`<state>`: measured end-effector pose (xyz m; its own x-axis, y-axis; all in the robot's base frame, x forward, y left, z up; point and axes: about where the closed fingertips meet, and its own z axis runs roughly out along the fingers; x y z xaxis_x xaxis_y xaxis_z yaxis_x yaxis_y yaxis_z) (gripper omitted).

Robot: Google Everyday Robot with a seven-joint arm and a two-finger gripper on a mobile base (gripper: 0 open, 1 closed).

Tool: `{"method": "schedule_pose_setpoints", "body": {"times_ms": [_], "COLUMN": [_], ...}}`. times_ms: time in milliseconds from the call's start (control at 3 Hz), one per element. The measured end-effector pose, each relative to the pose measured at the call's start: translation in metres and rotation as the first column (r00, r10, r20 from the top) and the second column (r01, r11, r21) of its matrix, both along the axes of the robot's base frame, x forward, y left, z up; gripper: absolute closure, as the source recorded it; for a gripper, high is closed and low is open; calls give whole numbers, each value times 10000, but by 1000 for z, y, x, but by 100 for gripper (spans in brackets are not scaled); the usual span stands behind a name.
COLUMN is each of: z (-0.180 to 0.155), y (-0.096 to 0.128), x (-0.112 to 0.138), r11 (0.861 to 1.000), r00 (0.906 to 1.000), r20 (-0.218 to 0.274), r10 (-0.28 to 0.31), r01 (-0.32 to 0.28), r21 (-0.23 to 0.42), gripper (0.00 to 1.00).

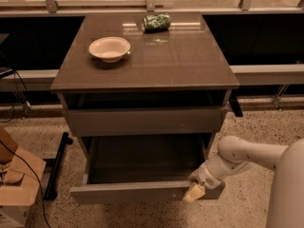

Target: Open middle drawer

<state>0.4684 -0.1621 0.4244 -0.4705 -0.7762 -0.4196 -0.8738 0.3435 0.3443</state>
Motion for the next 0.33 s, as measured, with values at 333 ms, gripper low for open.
{"method": "schedule_pose_setpoints", "body": {"times_ms": [333], "z": [-1], "y": [1], "x": [-1], "r11": [10000], "r00": [10000], "r20": [-29], "r10": [18], "r01": [-18], "r21": [11], "gripper": [39]}}
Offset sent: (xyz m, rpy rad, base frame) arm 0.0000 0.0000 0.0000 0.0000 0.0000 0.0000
